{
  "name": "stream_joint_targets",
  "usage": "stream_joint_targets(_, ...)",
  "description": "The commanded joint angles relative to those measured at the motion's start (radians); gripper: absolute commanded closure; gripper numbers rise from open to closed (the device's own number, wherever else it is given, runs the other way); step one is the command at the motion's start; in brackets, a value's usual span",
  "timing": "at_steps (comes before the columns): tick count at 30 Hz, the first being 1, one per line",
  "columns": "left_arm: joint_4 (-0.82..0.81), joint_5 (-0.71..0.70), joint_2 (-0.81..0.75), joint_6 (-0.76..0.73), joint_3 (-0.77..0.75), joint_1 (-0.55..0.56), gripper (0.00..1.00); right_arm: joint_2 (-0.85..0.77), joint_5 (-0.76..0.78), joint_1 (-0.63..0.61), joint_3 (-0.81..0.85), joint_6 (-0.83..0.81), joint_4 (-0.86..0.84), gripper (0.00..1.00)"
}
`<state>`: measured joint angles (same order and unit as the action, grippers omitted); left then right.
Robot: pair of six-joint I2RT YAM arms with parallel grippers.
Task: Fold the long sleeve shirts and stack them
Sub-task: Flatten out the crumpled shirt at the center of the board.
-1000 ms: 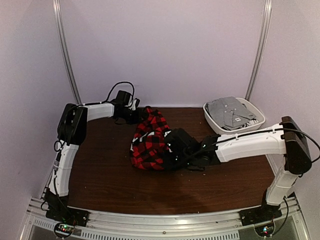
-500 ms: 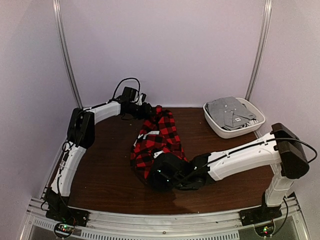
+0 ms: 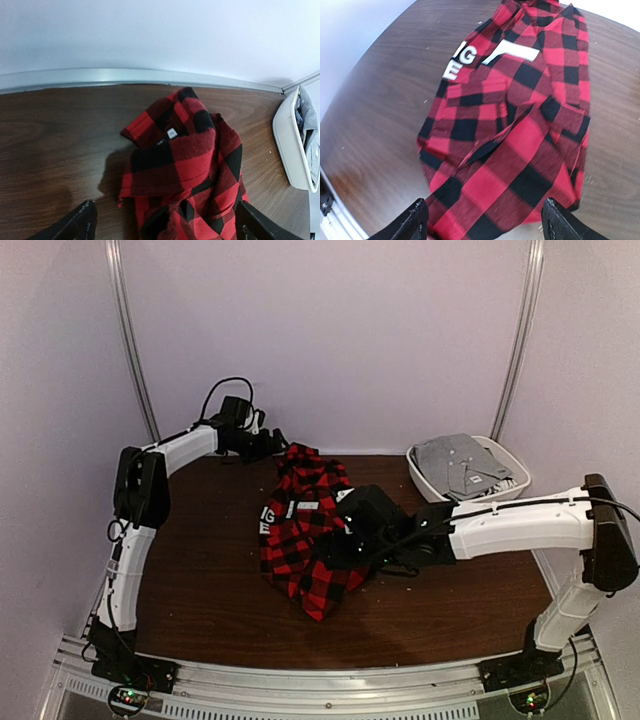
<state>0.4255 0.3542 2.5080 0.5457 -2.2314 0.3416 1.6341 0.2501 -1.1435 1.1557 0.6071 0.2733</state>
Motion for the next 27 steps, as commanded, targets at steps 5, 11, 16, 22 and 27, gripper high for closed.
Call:
stream_joint_targets(5, 0.043, -0.142, -0.190, -0.082, 0.113, -0.042, 0.02, 0.132, -0.091, 0.151, 0.145, -0.153, -0.009, 0.23)
stream_joint_targets(11, -0.016, -0.118, -0.365, -0.057, 0.403, -0.014, 0.08, 0.280, -0.109, 0.204, 0.284, -0.209, 0.039, 0.23)
stream_joint_targets(16, -0.099, -0.129, -0.540, -0.022, 0.704, 0.053, 0.12, 0.383, -0.117, 0.235, 0.363, -0.232, 0.071, 0.24)
stream_joint_targets(22, -0.137, -0.149, -0.688, 0.020, 0.967, 0.173, 0.15, 0.449, -0.135, 0.241, 0.400, -0.240, 0.096, 0.30)
stream_joint_targets(27, -0.155, -0.153, -0.772, 0.050, 1.112, 0.255, 0.16, 0.419, -0.150, 0.241, 0.356, -0.238, 0.089, 0.47)
